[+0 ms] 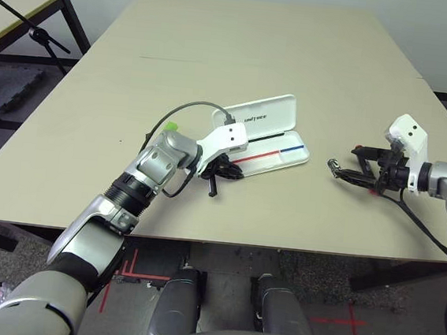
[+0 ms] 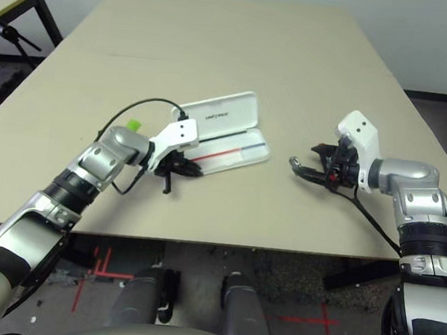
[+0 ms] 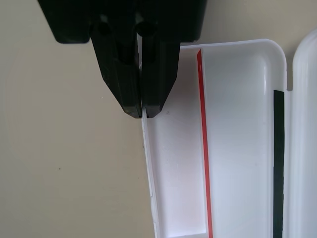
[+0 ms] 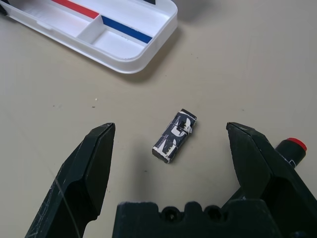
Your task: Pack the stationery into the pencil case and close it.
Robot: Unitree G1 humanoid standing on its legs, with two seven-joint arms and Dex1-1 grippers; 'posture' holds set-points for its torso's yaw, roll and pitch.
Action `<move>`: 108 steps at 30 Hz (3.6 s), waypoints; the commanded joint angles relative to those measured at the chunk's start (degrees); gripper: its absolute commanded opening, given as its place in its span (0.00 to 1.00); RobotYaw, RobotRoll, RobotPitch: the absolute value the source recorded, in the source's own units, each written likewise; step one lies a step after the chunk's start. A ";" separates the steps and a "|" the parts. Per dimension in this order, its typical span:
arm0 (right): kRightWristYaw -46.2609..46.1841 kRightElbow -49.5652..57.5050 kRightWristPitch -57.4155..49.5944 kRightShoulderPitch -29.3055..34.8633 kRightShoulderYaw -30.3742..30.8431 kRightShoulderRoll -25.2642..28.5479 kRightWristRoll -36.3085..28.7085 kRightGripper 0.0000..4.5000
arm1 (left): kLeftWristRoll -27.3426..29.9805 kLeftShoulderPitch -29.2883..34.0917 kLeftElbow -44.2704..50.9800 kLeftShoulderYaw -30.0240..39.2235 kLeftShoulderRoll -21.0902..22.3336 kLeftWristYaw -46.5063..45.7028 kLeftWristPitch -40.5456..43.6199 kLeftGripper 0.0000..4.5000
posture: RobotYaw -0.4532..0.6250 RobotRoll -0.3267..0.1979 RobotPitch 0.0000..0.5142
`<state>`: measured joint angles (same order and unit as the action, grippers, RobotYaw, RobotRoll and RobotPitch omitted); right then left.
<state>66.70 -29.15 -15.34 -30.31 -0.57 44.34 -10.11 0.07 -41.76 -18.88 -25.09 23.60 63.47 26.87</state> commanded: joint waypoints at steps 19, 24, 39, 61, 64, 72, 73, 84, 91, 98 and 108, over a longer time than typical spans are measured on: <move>0.18 -1.70 0.87 -2.55 1.13 -0.95 0.89 1.00 | -3.13 11.36 17.84 -0.99 13.72 6.34 -13.56 0.00 | 0.40 0.62 0.16; 0.44 -2.86 1.51 -3.53 1.51 -1.13 1.36 1.00 | -3.13 12.22 18.47 -0.34 13.44 5.92 -12.39 0.00 | 0.41 0.62 0.16; 0.36 -4.83 3.30 -4.70 2.23 -1.75 1.95 1.00 | -3.33 14.31 19.57 0.06 13.37 4.62 -10.91 0.00 | 0.41 0.62 0.15; -0.40 -3.42 5.21 -5.03 -0.54 -3.45 -1.39 1.00 | 5.89 14.44 30.92 8.45 16.96 6.87 -12.50 1.00 | 0.41 0.62 0.15; -1.75 -0.64 4.11 -4.24 -2.53 -3.81 -3.31 1.00 | 7.52 14.59 31.75 11.14 17.90 6.56 -12.37 1.00 | 0.41 0.62 0.16; -10.37 10.00 -7.88 -1.53 -6.70 -3.45 -6.29 1.00 | 10.42 13.63 33.35 14.71 19.25 5.77 -11.15 1.00 | 0.40 0.62 0.17; -12.14 11.19 -9.75 -1.52 -6.97 -3.44 -6.19 1.00 | 10.53 13.56 33.18 14.75 19.16 5.61 -11.32 1.00 | 0.40 0.62 0.17; -37.52 9.67 -36.78 -7.15 -9.58 -5.70 -2.48 1.00 | 11.05 13.03 31.57 14.02 18.34 5.00 -12.46 1.00 | 0.37 0.62 0.18; -36.26 6.26 -44.60 -8.65 -5.80 -3.13 -1.62 1.00 | 10.54 12.45 30.82 12.90 17.87 5.24 -13.11 1.00 | 0.37 0.62 0.17; -34.26 -0.87 -41.58 -10.86 -2.31 -3.59 0.26 1.00 | 10.62 12.13 31.35 12.57 17.56 4.92 -12.66 1.00 | 0.38 0.62 0.17; -31.86 -12.66 -35.12 -15.68 1.16 -6.83 3.02 1.00 | 10.02 12.77 32.55 12.15 17.75 3.96 -12.13 1.00 | 0.41 0.62 0.16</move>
<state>34.25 -40.16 -51.15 -45.50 -0.18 37.62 -7.93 10.63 -28.99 12.70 -12.23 41.20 67.83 14.42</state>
